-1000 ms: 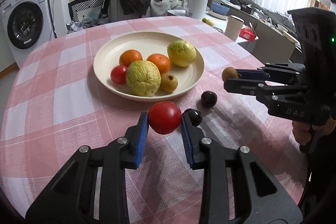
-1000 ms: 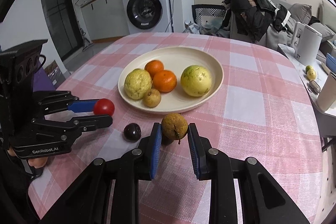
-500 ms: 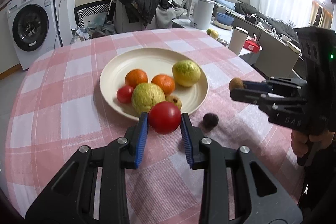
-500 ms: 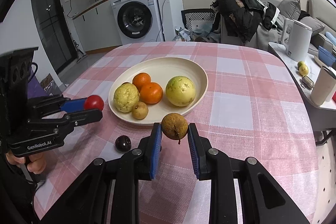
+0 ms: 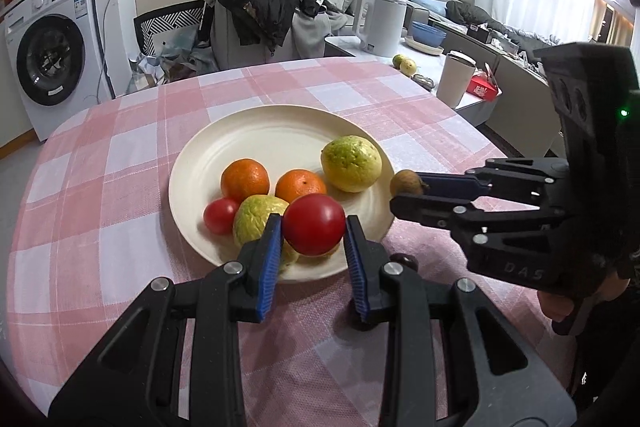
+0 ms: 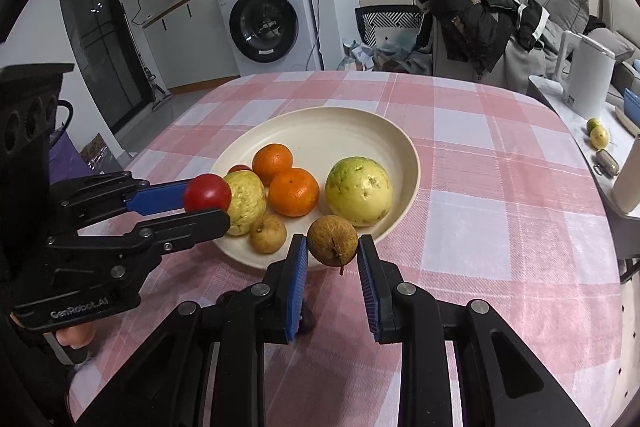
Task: Organize fruits
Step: 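Carry both fruits onto the cream plate and open both tools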
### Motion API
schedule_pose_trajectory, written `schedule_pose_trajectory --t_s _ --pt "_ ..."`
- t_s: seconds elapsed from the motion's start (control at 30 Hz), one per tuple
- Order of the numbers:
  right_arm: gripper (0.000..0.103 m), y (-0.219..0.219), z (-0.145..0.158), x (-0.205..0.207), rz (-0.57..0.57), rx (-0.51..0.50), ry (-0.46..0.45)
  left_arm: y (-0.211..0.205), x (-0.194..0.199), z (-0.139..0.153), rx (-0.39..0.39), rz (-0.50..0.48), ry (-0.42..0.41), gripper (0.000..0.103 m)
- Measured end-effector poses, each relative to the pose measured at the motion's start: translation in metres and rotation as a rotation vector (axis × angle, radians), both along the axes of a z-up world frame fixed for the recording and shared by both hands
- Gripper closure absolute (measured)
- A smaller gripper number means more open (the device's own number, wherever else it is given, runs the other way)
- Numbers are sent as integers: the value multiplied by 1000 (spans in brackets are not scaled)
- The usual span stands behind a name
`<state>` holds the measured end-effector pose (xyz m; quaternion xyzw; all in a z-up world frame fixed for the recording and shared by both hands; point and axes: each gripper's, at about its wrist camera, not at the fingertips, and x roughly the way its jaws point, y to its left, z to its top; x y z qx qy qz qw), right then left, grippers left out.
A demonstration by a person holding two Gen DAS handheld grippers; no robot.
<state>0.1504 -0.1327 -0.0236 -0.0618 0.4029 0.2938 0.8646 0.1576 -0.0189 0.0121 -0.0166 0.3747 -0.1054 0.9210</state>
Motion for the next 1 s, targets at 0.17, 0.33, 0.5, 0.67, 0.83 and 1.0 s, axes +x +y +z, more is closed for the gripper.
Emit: schedule_pose_trajectory --t_s 0.17,0.33,0.5,0.67,0.83,1.0 --pt "77 7 -8 11 7 -13 15 0 10 -4 3 6 12 75" --pt "77 14 -11 16 23 -28 2 -4 17 -4 7 -5 8 75" --pt "77 15 -13 27 10 -48 -15 -8 22 -5 16 -11 7 75" --pt "77 10 -12 37 -16 -44 -21 -13 26 -8 17 -22 11 75" --pt "77 2 -7 37 -38 -38 -38 -22 28 -11 32 -41 18 75" --pt "75 -6 -6 26 -45 -50 -49 -25 27 -14 50 -37 24 74"
